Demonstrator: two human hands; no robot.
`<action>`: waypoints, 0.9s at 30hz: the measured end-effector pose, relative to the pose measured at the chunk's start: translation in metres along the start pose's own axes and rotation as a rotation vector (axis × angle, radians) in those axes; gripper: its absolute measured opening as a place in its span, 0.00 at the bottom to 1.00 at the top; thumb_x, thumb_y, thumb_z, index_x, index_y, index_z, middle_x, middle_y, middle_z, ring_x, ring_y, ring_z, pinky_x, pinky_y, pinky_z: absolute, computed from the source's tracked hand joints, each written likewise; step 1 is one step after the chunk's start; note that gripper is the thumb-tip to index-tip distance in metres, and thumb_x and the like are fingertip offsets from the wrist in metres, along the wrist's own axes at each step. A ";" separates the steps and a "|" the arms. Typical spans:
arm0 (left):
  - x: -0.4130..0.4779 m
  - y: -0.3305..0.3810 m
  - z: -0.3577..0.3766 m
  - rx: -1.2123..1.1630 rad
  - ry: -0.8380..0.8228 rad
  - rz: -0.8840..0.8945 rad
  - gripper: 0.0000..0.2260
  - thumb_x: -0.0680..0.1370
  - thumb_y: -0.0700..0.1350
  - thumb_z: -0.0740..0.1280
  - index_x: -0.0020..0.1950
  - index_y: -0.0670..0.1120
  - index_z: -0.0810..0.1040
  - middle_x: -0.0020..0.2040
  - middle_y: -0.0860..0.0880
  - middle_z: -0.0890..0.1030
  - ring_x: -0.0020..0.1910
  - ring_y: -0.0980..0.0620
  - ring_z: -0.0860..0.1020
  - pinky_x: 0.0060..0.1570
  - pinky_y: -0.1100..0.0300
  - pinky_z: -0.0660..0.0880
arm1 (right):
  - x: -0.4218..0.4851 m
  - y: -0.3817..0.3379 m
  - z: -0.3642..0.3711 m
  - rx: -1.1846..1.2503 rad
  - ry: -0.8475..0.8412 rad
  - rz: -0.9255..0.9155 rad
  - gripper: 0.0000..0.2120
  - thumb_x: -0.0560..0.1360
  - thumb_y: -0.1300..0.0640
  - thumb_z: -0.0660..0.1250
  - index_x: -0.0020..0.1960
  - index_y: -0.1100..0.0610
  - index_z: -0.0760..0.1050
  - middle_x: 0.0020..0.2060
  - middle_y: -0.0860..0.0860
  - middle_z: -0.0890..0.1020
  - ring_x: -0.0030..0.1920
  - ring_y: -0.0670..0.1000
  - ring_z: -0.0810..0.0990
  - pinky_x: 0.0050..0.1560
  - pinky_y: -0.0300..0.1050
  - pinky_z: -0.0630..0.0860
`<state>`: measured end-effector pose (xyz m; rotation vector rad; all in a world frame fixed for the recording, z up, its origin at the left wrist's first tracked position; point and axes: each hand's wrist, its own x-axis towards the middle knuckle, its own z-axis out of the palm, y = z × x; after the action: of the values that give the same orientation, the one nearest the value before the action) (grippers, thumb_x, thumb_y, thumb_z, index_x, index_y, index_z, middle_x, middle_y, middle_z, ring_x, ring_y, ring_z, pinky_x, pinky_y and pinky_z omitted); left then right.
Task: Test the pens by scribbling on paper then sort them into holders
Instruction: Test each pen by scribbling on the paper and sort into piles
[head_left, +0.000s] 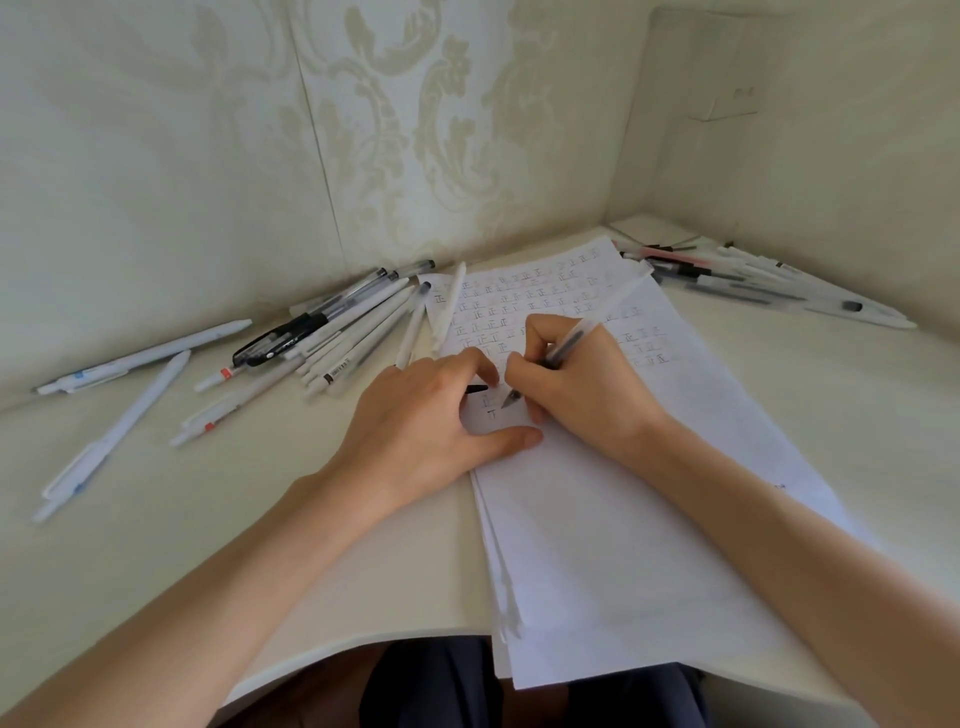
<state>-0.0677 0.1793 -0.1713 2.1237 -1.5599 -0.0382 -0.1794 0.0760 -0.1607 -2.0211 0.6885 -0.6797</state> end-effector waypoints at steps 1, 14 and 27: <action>0.000 0.000 0.000 -0.001 -0.002 -0.002 0.25 0.65 0.68 0.67 0.55 0.55 0.72 0.34 0.62 0.67 0.41 0.57 0.69 0.40 0.60 0.63 | 0.000 0.000 0.001 -0.009 -0.003 -0.002 0.14 0.72 0.64 0.64 0.32 0.59 0.63 0.24 0.55 0.70 0.21 0.41 0.69 0.26 0.31 0.62; 0.000 0.000 -0.001 -0.002 -0.008 0.009 0.25 0.65 0.69 0.66 0.55 0.55 0.72 0.34 0.62 0.67 0.40 0.57 0.70 0.41 0.60 0.62 | 0.002 0.005 0.001 -0.057 0.024 -0.001 0.14 0.69 0.63 0.64 0.31 0.57 0.61 0.27 0.54 0.64 0.29 0.46 0.61 0.29 0.41 0.59; 0.000 0.001 -0.001 0.020 -0.010 0.013 0.25 0.65 0.69 0.65 0.55 0.56 0.71 0.34 0.62 0.67 0.41 0.58 0.69 0.42 0.61 0.62 | 0.000 0.002 0.001 -0.036 -0.028 -0.010 0.13 0.70 0.63 0.65 0.31 0.59 0.63 0.24 0.56 0.68 0.23 0.43 0.65 0.27 0.36 0.62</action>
<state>-0.0688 0.1795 -0.1698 2.1317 -1.5854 -0.0290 -0.1799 0.0755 -0.1631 -2.0645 0.6796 -0.6476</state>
